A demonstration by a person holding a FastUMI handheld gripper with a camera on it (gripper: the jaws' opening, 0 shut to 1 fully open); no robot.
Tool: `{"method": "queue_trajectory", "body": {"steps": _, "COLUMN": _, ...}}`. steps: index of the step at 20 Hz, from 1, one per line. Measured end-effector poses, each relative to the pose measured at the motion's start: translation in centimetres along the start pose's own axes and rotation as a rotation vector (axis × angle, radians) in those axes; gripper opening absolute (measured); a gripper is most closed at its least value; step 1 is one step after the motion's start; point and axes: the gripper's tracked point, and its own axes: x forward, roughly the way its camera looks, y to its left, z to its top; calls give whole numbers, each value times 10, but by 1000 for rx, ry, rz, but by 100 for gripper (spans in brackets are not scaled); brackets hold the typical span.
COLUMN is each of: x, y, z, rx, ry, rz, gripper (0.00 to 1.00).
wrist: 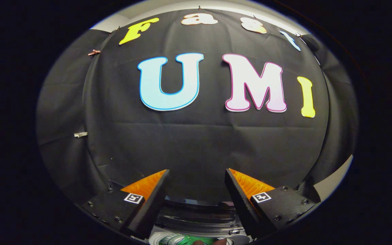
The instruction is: Put the clothes into the washing machine and then close the washing machine lid.
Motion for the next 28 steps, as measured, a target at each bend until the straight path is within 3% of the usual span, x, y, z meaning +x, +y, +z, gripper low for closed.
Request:
{"method": "queue_trajectory", "body": {"steps": 10, "x": 6, "y": -1, "z": -27, "rx": 39, "ry": 123, "rz": 15, "gripper": 100}}
{"method": "queue_trajectory", "body": {"steps": 28, "x": -94, "y": 11, "z": -51, "rx": -5, "ry": -145, "rz": -1, "gripper": 100}}
